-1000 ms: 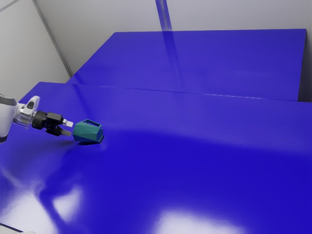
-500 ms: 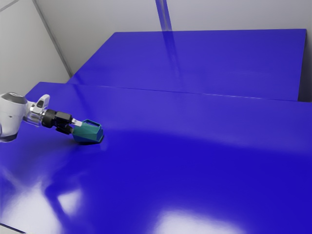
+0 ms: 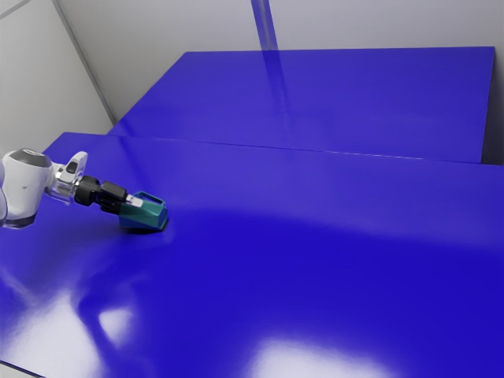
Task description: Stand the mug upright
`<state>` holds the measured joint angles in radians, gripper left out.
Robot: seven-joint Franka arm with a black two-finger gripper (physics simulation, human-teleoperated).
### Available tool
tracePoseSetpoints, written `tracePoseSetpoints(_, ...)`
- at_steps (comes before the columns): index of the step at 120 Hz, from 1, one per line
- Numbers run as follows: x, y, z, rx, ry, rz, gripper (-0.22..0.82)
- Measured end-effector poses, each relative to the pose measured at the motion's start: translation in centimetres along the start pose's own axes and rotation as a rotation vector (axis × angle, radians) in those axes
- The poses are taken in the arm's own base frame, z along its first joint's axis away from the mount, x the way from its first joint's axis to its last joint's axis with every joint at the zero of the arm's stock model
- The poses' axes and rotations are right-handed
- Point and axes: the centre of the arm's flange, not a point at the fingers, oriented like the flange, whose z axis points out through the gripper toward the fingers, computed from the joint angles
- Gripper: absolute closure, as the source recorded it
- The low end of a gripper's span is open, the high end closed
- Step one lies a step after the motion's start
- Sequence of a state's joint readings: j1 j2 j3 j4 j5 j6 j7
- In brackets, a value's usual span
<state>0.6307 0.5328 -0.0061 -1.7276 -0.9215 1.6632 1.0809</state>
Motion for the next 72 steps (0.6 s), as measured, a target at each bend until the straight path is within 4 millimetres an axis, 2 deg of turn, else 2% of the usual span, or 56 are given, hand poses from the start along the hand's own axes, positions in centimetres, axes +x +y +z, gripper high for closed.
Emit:
tracePoseSetpoints(19,0.2,0.2,0.0,0.0,0.002,0.006,0.58)
tracePoseSetpoints(31,0.3,0.3,0.1,0.0,0.001,0.01,0.67)
tracePoseSetpoints(51,0.9,1.5,0.0,0.003,0.001,0.033,0.74)
tracePoseSetpoints(72,2.1,4.3,-0.6,0.023,0.001,0.081,0.77)
